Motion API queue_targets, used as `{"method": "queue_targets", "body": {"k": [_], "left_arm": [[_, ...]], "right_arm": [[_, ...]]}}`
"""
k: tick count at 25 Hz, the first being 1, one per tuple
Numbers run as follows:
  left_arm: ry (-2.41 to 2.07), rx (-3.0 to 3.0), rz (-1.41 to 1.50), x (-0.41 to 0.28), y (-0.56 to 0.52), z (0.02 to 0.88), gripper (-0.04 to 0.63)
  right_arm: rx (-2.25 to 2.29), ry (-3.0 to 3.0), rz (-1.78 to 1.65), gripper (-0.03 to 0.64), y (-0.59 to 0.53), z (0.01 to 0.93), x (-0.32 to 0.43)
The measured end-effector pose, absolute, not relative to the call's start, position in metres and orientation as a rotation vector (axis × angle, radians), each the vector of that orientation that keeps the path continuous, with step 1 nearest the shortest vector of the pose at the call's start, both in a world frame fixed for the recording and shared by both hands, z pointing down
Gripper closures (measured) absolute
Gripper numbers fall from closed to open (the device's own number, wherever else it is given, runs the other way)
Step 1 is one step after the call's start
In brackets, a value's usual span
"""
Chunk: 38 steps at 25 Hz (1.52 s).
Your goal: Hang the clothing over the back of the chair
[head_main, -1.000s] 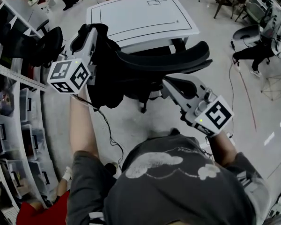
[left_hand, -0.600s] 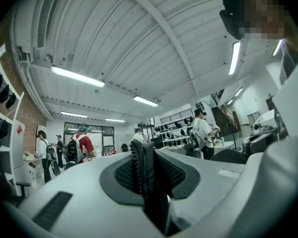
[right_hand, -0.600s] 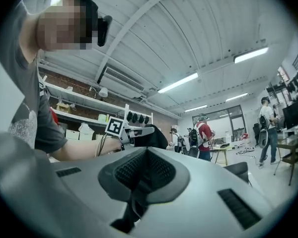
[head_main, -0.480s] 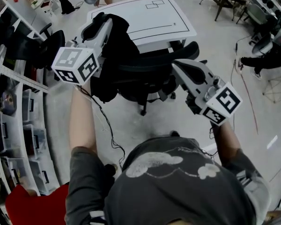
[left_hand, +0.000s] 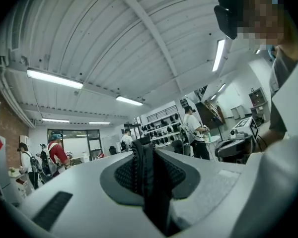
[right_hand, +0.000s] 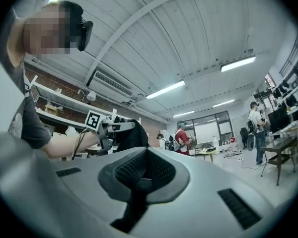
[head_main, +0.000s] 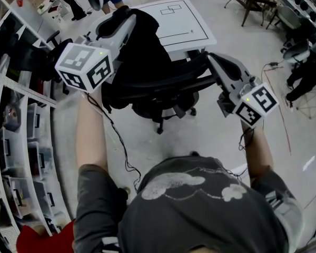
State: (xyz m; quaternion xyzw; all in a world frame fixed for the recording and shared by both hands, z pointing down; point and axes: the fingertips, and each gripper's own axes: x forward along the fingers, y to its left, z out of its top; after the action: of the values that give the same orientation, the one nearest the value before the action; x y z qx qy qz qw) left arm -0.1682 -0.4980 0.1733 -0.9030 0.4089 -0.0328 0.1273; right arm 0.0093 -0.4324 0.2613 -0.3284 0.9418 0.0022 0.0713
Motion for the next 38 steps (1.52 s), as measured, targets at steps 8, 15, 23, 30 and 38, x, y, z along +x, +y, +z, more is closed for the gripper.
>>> {"method": "queue_targets", "body": {"k": [8,15,23,30,38], "left_arm": [[1.119,-2.636,-0.092,-0.112,-0.486,0.150,0.534],[1.086,-2.588,-0.051,-0.057,-0.458,0.130,0.534],[1.156,-2.558,0.011,-0.042,-0.429,0.135,0.534],[1.181,-2.515,0.056,-0.071,-0.375,0.130,0.534],[1.118,-2.450,-0.019,-0.087,-0.291,0.128,0.535]], "right_arm": [[-1.059,2.802,-0.066,0.624,-0.465,0.277,0.061],[-1.026,2.803,-0.140,0.624,-0.471,0.295,0.097],[-0.982,2.826,-0.167,0.624,-0.478,0.312,0.118],[-1.028,2.813,-0.103,0.624,-0.452,0.295,0.108],[-1.091,2.786,-0.060,0.624,-0.390,0.282,0.079]]}}
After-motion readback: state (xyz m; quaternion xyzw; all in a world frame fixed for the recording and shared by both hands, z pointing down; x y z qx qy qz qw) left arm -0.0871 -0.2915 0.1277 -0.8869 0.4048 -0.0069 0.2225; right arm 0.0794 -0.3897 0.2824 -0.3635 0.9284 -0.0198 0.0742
